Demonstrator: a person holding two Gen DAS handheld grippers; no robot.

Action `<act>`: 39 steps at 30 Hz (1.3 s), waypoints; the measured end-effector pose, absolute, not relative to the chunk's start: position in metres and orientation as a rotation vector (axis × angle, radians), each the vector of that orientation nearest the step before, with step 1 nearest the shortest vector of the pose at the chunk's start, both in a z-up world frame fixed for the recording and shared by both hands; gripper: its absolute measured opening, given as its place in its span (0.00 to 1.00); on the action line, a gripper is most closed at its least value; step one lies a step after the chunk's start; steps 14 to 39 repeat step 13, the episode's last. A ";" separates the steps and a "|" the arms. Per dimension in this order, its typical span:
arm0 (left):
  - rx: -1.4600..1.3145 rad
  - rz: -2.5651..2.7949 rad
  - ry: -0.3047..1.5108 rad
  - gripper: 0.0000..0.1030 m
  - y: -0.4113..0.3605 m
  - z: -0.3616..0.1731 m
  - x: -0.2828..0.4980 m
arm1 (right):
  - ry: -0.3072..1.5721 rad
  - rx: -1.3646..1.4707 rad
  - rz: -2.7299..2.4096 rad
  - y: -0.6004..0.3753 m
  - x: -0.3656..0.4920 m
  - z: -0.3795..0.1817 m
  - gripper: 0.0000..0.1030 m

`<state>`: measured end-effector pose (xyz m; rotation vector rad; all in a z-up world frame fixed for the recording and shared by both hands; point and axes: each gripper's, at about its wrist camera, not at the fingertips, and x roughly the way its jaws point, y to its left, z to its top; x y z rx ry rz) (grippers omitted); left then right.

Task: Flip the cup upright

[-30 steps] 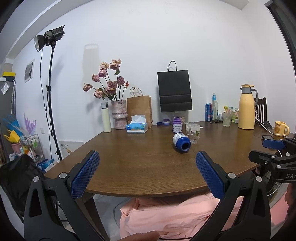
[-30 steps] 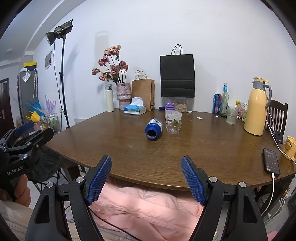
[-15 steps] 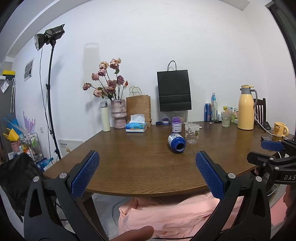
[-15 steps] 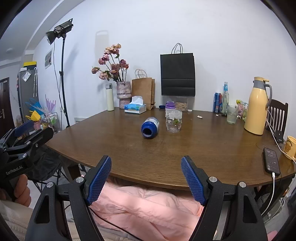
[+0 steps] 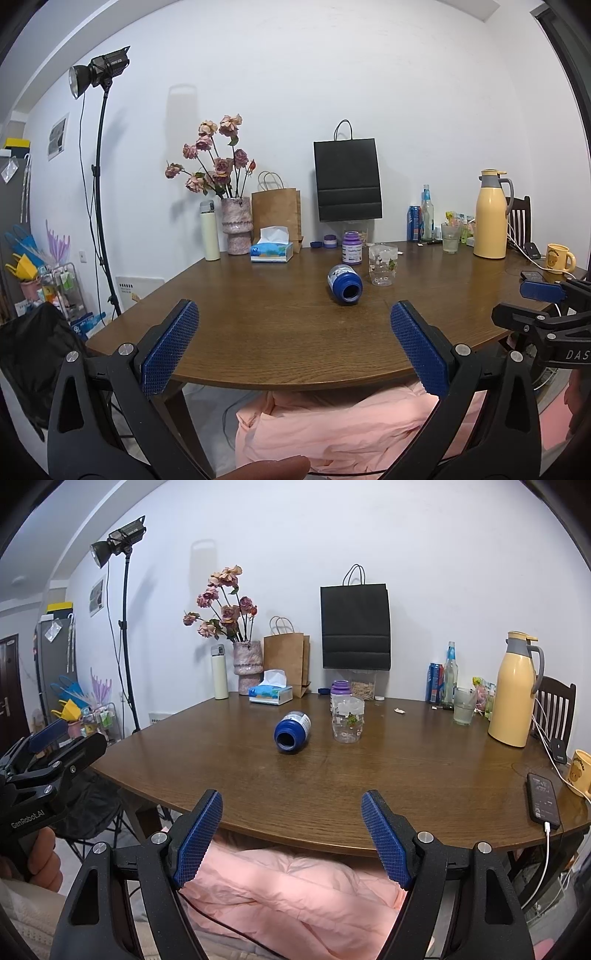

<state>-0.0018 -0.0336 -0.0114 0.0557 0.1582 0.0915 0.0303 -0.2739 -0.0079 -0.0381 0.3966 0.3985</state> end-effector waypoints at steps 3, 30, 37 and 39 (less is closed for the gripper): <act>0.055 0.091 0.160 1.00 -0.034 -0.012 -0.002 | 0.398 -0.038 0.399 -0.274 0.031 -0.008 0.80; 0.047 0.065 0.174 1.00 -0.035 -0.017 0.001 | 0.402 -0.038 0.402 -0.272 0.030 -0.010 0.80; 0.047 0.065 0.174 1.00 -0.035 -0.017 0.001 | 0.402 -0.038 0.402 -0.272 0.030 -0.010 0.80; 0.047 0.065 0.174 1.00 -0.035 -0.017 0.001 | 0.402 -0.038 0.402 -0.272 0.030 -0.010 0.80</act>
